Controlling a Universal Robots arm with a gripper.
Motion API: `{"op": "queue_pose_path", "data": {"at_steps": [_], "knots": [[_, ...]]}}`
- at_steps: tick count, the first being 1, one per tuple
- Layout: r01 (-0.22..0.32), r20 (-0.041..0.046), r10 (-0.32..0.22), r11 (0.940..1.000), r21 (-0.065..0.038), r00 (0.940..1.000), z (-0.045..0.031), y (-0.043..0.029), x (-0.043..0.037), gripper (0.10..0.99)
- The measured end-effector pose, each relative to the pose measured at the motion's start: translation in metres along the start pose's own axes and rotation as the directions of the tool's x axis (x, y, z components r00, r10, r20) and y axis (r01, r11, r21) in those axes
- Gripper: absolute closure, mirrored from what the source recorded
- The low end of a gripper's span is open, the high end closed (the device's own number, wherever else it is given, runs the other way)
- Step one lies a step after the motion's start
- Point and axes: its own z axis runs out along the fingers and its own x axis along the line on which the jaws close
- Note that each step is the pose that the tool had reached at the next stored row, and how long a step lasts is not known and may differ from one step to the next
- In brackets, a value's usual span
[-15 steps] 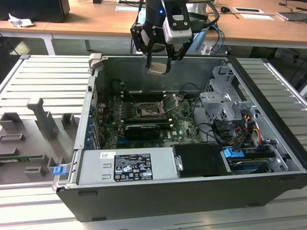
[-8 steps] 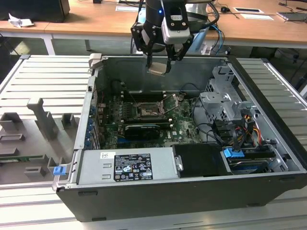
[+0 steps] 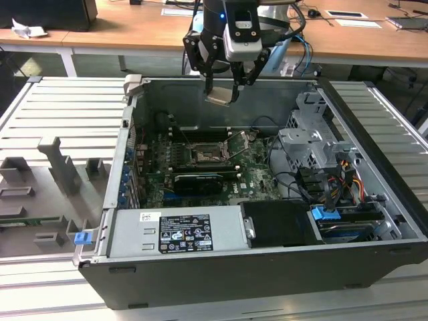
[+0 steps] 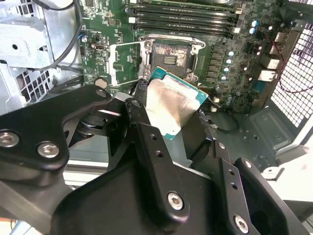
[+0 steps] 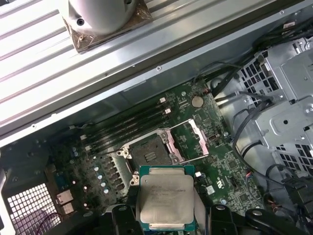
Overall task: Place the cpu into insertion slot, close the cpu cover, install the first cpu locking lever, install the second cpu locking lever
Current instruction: 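Place the cpu into insertion slot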
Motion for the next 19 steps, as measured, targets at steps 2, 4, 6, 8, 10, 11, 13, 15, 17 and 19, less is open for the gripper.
{"op": "queue_pose_path", "data": {"at_steps": [2, 4, 6, 8, 10, 11, 13, 15, 17, 19], "knots": [[-0.009, 0.0008, 0.009, 1.0, 0.0, 1.0, 0.0, 0.0, 0.0, 0.557], [-0.019, 0.0017, 0.019, 0.9998, 0.0, 0.9998, 0.0, 0.0, 0.0, 0.557], [-0.029, 0.0026, 0.029, 0.9996, -0.001, 0.9996, 0.0001, 0.0, 0.0, 0.557], [-0.04, 0.0035, 0.04, 0.9992, -0.001, 0.9992, 0.0001, 0.0, 0.0, 0.557], [-0.048, 0.0041, 0.048, 0.9989, -0.001, 0.9988, 0.0001, 0.0, 0.0, 0.557], [-0.05, 0.0044, 0.05, 0.9987, -0.001, 0.9987, 0.0001, 0.0, 0.0, 0.557], [-0.057, 0.0049, 0.057, 0.9984, -0.001, 0.9984, 0.0001, 0.0, 0.0, 0.557], [-0.062, 0.0053, 0.062, 0.9981, -0.001, 0.9981, 0.0001, 0.0, 0.0, 0.557], [-0.072, 0.0062, 0.072, 0.9974, -0.002, 0.9974, 0.0002, 0.0, 0.0, 0.557], [-0.08, 0.0069, 0.08, 0.9968, -0.002, 0.9968, 0.0002, 0.0, 0.0, 0.557]]}}
